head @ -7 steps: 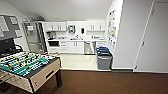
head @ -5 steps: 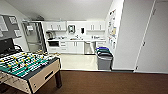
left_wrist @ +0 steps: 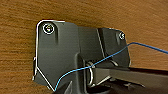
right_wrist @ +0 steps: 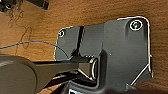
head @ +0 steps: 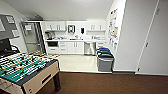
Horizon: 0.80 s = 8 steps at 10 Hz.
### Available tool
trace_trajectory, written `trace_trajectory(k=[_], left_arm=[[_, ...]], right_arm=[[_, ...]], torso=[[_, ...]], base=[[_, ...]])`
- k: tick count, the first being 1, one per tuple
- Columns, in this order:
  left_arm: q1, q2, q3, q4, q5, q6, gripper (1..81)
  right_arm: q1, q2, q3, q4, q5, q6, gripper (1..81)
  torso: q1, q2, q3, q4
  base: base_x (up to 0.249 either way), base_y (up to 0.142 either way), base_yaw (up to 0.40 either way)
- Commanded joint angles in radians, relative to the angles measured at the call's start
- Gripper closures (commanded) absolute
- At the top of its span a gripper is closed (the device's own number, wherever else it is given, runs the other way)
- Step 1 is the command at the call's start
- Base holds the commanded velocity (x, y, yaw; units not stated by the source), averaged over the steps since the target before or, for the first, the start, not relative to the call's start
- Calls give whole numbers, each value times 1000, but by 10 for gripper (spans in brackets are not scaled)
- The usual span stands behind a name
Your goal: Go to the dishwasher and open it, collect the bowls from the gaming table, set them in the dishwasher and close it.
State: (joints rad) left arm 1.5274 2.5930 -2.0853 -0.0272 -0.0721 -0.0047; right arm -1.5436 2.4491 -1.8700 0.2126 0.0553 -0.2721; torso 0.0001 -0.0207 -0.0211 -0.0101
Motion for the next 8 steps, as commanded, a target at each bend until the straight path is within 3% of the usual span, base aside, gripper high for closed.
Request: trace_trajectory(k=[1,8], left_arm=[[-49,-25,10,12,52,0,10],[-49,-22,10,12,51,0,10]], right_arm=[[47,-28,11,-7,-60,-6,10],[52,-20,2,-7,-60,-6,10]], torso=[[0,0,0,0],[1,0,0,0]], base=[[223,0,0],[243,0,0]])
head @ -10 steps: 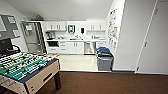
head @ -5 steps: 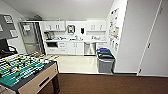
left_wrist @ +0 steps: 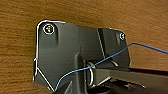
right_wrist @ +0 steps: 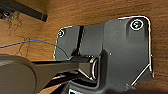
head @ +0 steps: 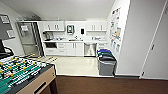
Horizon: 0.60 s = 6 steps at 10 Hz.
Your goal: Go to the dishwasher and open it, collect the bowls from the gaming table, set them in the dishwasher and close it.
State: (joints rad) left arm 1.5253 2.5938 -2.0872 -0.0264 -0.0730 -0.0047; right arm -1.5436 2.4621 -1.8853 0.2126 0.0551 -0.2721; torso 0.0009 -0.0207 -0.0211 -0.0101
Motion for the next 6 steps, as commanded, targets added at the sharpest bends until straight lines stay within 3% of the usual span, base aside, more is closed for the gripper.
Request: trace_trajectory(k=[1,3,6], left_arm=[[-47,-24,10,11,52,0,10],[-47,-23,10,11,52,0,10],[-47,-24,10,8,52,0,10]], right_arm=[[52,-33,16,-7,-60,-6,10],[53,-33,17,-7,-60,-6,10],[55,-32,16,-7,-60,-6,10]], torso=[[0,0,0,0],[0,0,0,0],[0,0,0,0]], base=[[249,0,0],[249,0,0],[247,80,0]])
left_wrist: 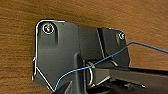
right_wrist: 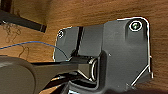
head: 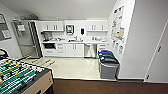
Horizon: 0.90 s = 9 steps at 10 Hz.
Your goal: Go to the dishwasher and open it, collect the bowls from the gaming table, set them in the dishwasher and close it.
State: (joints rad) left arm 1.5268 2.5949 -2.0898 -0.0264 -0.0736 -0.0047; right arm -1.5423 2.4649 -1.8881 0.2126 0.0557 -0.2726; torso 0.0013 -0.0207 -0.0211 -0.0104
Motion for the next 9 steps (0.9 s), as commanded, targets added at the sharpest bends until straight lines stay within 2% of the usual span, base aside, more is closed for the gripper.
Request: trace_trajectory(k=[1,9], left_arm=[[-49,-27,13,8,52,0,10],[-49,-24,8,8,51,0,10]], right_arm=[[53,-34,18,-7,-60,-7,10],[56,-34,17,-5,-60,-5,10]], torso=[[0,0,0,0],[0,0,0,0]], base=[[244,89,0],[244,96,0]])
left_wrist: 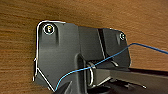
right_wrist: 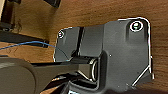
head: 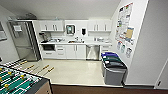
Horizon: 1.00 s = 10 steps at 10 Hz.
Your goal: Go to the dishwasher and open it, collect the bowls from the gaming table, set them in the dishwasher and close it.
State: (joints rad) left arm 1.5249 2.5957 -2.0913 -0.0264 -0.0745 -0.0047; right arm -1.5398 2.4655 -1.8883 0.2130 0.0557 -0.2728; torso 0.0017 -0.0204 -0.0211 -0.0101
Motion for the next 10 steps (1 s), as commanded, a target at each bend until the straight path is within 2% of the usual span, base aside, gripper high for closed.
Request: trace_trajectory(k=[1,3,10], left_arm=[[-47,-25,10,8,51,0,10],[-48,-25,10,8,52,0,10],[-48,-23,10,10,51,0,10]], right_arm=[[51,-35,17,-6,-60,-6,10],[54,-37,17,-6,-60,-5,10],[48,-40,20,-6,-60,-5,10]], torso=[[0,0,0,0],[0,0,0,0],[0,0,0,0]], base=[[244,77,0],[244,69,0],[244,0,0]])
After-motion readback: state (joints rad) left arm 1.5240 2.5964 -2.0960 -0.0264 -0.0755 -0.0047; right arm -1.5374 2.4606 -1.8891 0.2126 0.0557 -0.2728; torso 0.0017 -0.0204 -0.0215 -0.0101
